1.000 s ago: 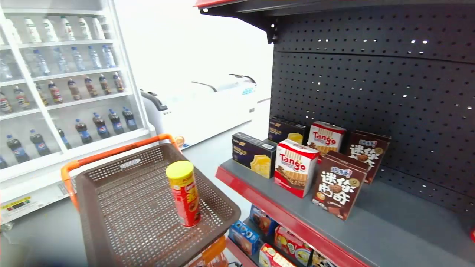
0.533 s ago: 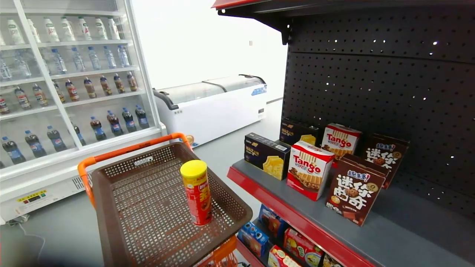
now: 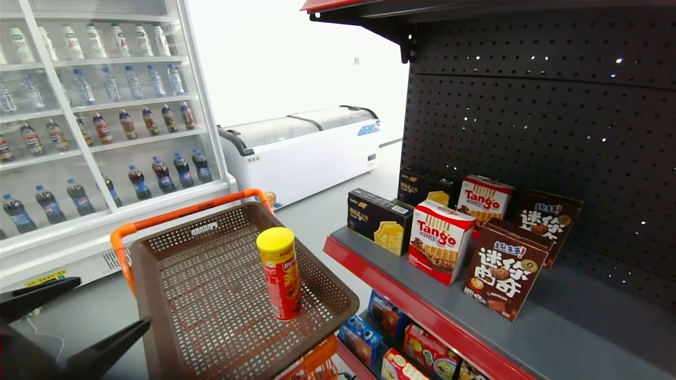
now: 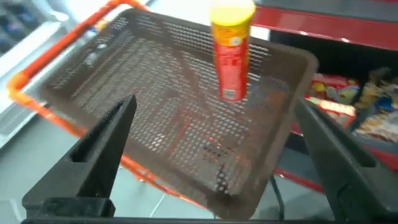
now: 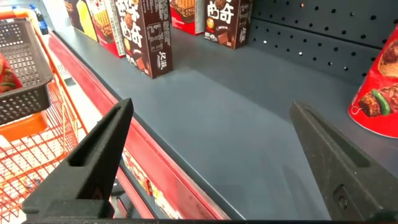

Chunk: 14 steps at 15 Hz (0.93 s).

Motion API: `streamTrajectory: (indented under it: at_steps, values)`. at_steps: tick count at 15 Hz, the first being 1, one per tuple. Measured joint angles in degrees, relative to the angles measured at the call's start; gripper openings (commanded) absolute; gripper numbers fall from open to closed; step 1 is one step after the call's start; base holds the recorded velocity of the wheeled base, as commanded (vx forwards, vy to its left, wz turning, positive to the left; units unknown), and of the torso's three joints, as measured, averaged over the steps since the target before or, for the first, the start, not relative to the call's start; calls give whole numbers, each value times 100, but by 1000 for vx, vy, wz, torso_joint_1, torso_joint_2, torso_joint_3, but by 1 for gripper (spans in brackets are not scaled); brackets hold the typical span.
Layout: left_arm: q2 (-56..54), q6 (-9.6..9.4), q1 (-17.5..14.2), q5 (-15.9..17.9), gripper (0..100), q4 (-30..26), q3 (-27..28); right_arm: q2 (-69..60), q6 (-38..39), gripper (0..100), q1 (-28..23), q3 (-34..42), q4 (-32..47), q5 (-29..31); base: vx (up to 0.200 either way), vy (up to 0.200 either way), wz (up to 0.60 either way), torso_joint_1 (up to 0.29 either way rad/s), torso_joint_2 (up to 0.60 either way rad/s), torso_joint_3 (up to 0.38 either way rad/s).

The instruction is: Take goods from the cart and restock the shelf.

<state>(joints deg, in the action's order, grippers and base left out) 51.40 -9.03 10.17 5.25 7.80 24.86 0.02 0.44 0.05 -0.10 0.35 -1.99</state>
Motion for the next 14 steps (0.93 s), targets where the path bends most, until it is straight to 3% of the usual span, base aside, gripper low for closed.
streamTrajectory:
  at_steps: [2,4,10,14]
  values:
    - [701,1,306,10,100,297,-6,0,0,100,5,0,-2,0,0,0,0,0,0,0]
    - [1357,4,389,7,100,758,33,0,0,100,5,0,-2,0,0,0,0,0,0,0]
    - [3672,-7,254,-6,100,2967,212,0,0,100,2,0,-2,-1,0,0,0,0,0,0]
    - [4860,208,240,-4,100,3289,786,0,0,100,2,0,0,0,0,0,0,0,0,0]
